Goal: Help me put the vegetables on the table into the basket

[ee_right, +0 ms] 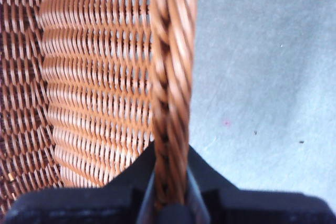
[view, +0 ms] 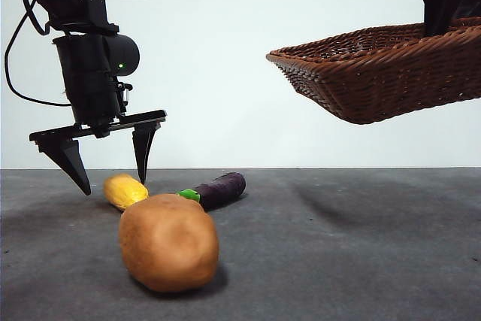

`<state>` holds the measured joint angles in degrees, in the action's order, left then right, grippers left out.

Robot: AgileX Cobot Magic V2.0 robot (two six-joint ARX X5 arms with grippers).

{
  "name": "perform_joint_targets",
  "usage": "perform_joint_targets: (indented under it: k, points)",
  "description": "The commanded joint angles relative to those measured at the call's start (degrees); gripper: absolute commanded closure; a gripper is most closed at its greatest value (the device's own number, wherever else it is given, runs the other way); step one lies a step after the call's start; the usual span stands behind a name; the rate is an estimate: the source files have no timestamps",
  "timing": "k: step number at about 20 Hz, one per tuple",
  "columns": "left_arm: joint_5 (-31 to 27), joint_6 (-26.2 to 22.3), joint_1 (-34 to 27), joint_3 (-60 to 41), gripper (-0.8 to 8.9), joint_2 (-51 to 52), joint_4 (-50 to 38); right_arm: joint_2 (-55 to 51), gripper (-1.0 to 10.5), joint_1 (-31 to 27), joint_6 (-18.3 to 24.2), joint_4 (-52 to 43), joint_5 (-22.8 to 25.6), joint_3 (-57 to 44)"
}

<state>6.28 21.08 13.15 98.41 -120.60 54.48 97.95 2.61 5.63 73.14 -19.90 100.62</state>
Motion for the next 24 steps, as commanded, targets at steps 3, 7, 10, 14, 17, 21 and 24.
perform_joint_targets:
  k: [3,7,10,14,17,21,24]
  points:
    - [-0.3,-0.6,0.2,0.0,4.09,-1.4,0.3,-0.4,9.6,0.1,0.8,1.6,-0.7,0.0]
    - [-0.5,-1.7,0.2,0.0,4.11,-1.5,0.7,-0.4,9.6,0.1,0.8,2.4,-1.4,0.0]
    - [-0.6,-1.7,0.2,0.0,4.40,-2.2,0.3,-0.4,9.6,0.1,1.1,3.3,-1.4,0.0]
    - [-0.3,-3.4,0.2,0.0,8.21,-2.2,0.3,-0.4,9.6,0.1,1.1,3.2,-1.4,0.0]
    - [1.9,-4.0,0.2,0.0,8.22,-1.4,0.7,-0.4,9.6,0.1,1.0,3.1,-1.3,0.0]
    - [11.8,-4.9,0.4,0.0,8.22,4.7,-3.5,-0.4,9.6,0.1,-3.7,0.0,-0.1,-0.1]
    - [15.8,-5.0,1.9,0.0,8.22,11.9,-6.8,-0.3,9.6,1.3,-7.2,-0.1,6.6,-0.3]
